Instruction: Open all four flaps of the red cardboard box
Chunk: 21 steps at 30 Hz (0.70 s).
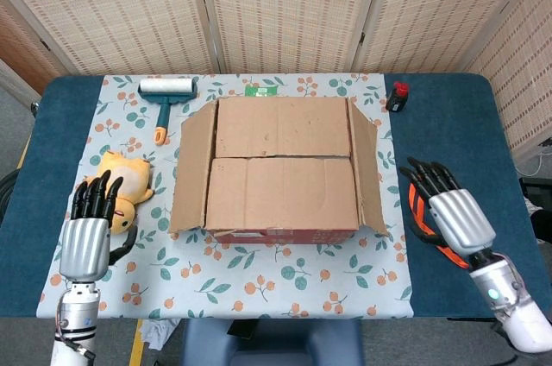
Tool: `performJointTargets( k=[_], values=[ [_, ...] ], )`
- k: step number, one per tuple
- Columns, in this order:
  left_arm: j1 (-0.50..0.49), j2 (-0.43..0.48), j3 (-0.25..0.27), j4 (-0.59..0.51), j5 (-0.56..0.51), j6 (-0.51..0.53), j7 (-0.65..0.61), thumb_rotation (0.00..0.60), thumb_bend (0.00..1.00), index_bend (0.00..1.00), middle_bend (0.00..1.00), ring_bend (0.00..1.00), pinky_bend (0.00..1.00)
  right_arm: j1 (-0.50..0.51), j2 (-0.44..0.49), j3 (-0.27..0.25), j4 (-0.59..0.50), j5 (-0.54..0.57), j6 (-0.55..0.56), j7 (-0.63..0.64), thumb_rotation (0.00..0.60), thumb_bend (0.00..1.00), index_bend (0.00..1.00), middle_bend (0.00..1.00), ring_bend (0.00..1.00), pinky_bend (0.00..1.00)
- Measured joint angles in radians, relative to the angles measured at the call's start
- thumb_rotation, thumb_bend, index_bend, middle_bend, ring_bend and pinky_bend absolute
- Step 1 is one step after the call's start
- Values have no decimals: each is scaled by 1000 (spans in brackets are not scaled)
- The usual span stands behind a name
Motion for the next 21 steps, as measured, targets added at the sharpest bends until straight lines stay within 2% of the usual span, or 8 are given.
performJointTargets(
  k=[5, 10, 15, 21],
  values=[
    [-4, 88, -39, -4, -90, -81, -145, 600, 394, 0, 0, 0, 0, 124, -47, 53, 10, 147, -124, -91, 600, 416, 0, 0, 0, 0],
    [-14, 162, -84, 29, -147, -141, -263, 600, 395, 0, 0, 0, 0, 257, -148, 104, 81, 299, -214, -181, 600, 417, 0, 0, 0, 0],
    [-26, 209, -115, 51, -178, -178, -319, 600, 395, 0, 0, 0, 0, 370, -240, 132, 186, 415, -277, -254, 600, 416, 0, 0, 0, 0],
    [-47, 230, -137, 74, -212, -209, -339, 600, 395, 0, 0, 0, 0, 475, -320, 142, 293, 514, -320, -322, 600, 415, 0, 0, 0, 0]
  ],
)
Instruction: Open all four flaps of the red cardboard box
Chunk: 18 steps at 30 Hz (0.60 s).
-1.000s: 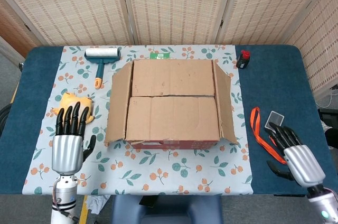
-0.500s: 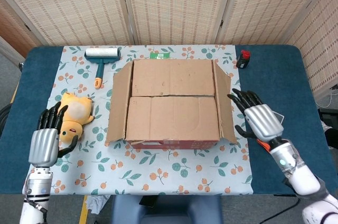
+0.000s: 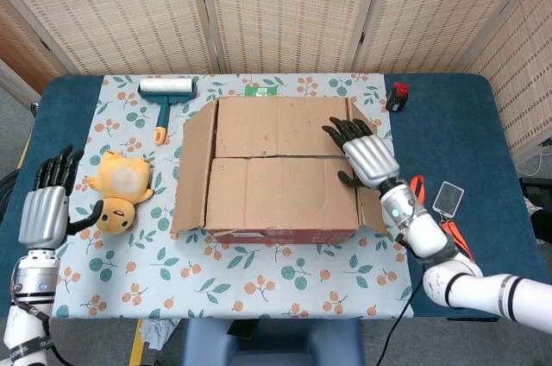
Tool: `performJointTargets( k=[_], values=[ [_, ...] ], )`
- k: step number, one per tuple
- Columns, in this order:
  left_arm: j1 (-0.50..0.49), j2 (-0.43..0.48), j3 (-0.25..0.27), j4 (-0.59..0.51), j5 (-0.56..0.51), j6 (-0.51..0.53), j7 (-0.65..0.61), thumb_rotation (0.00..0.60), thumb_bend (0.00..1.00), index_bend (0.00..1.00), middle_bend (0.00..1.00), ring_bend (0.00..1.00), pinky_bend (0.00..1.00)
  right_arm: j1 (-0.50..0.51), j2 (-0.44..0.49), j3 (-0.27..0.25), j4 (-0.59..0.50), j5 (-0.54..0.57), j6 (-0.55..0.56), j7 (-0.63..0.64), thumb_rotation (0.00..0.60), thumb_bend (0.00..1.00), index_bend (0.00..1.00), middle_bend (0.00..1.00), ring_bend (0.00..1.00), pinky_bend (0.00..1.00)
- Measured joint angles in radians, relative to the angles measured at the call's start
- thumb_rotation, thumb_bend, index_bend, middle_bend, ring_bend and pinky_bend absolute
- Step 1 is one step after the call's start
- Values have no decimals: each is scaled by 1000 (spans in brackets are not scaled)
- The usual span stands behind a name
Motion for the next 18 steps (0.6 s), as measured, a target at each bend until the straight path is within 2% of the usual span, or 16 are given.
performJointTargets(
  k=[9, 18],
  values=[
    [-21, -3, -10, 49, -13, -17, -30, 600, 395, 0, 0, 0, 0, 111, -54, -8, 106, 121, -57, -57, 600, 416, 0, 0, 0, 0],
    [-32, -4, -14, 78, -23, -26, -53, 600, 395, 0, 0, 0, 0, 201, -106, -31, 213, 197, -94, -96, 600, 416, 0, 0, 0, 0]
  ],
)
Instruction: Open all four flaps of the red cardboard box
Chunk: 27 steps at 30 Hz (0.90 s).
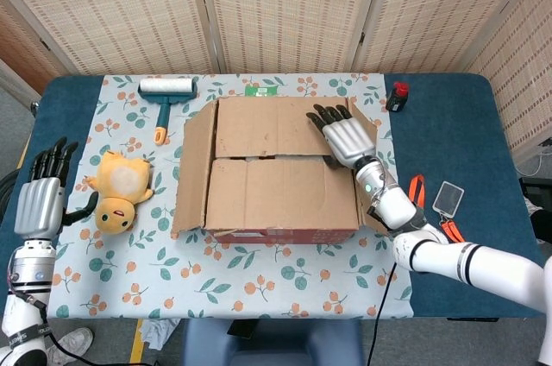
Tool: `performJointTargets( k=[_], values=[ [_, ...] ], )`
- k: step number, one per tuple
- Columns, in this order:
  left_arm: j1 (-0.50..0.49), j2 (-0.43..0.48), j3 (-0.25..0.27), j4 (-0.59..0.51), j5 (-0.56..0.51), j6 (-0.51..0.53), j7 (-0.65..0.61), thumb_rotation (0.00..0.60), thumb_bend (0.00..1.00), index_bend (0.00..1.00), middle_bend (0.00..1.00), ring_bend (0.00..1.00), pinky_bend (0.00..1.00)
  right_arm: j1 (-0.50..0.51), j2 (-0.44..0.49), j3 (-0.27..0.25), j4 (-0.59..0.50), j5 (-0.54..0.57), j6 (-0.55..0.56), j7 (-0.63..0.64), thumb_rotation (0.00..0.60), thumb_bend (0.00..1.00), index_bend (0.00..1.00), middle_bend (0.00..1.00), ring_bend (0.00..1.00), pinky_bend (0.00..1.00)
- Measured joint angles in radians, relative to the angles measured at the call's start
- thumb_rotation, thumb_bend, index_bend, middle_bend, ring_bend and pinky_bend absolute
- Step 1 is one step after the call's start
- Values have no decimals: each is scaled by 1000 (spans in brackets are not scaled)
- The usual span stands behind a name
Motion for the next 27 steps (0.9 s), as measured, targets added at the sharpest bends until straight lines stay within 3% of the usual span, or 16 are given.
performJointTargets(
  k=[8, 19, 27],
  values=[
    [-4, -16, -2, 40, 8, 38, 36, 600, 402, 0, 0, 0, 0, 23, -34, 5, 56, -15, 21, 34, 600, 416, 0, 0, 0, 0],
    [-13, -31, -3, 98, -3, 35, 39, 600, 402, 0, 0, 0, 0, 7, -4, 83, 63, -139, 95, 187, 600, 416, 0, 0, 0, 0],
    [-27, -18, -20, 143, -56, -20, 7, 600, 402, 0, 0, 0, 0, 53, -35, 114, 193, -163, 85, 215, 600, 416, 0, 0, 0, 0]
  ],
)
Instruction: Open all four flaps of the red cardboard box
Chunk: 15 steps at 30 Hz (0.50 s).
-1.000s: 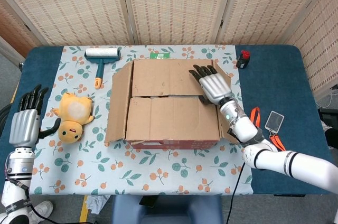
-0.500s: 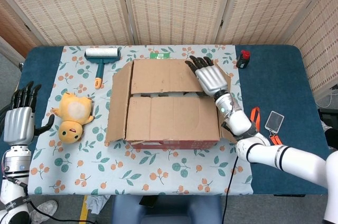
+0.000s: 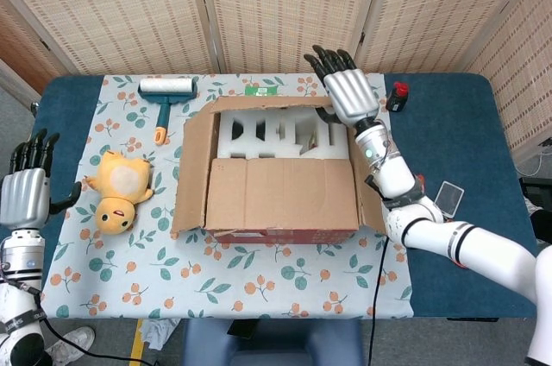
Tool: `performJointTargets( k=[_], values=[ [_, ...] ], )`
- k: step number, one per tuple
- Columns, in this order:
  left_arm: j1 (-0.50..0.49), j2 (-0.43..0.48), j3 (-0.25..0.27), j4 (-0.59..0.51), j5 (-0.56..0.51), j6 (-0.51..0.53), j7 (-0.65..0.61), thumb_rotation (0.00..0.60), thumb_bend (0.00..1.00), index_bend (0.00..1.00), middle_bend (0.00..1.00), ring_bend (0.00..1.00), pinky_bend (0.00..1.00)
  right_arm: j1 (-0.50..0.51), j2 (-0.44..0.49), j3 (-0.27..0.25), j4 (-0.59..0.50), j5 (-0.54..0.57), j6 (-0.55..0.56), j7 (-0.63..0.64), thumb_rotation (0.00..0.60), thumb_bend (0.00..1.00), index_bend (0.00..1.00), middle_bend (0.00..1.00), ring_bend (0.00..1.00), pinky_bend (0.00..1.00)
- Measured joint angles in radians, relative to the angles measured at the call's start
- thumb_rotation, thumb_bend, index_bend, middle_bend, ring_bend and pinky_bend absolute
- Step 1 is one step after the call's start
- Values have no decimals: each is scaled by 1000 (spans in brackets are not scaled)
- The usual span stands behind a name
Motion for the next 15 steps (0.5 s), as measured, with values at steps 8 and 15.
performJointTargets(
  k=[8, 15],
  values=[
    [-15, 15, -18, 60, -48, -42, -25, 600, 402, 0, 0, 0, 0, 89, -109, 19, 302, -1, -79, 31, 600, 416, 0, 0, 0, 0],
    [-20, 19, -22, 89, -60, -60, -50, 600, 402, 0, 0, 0, 0, 178, -254, 32, 674, -39, -193, 162, 600, 416, 0, 0, 0, 0]
  ],
)
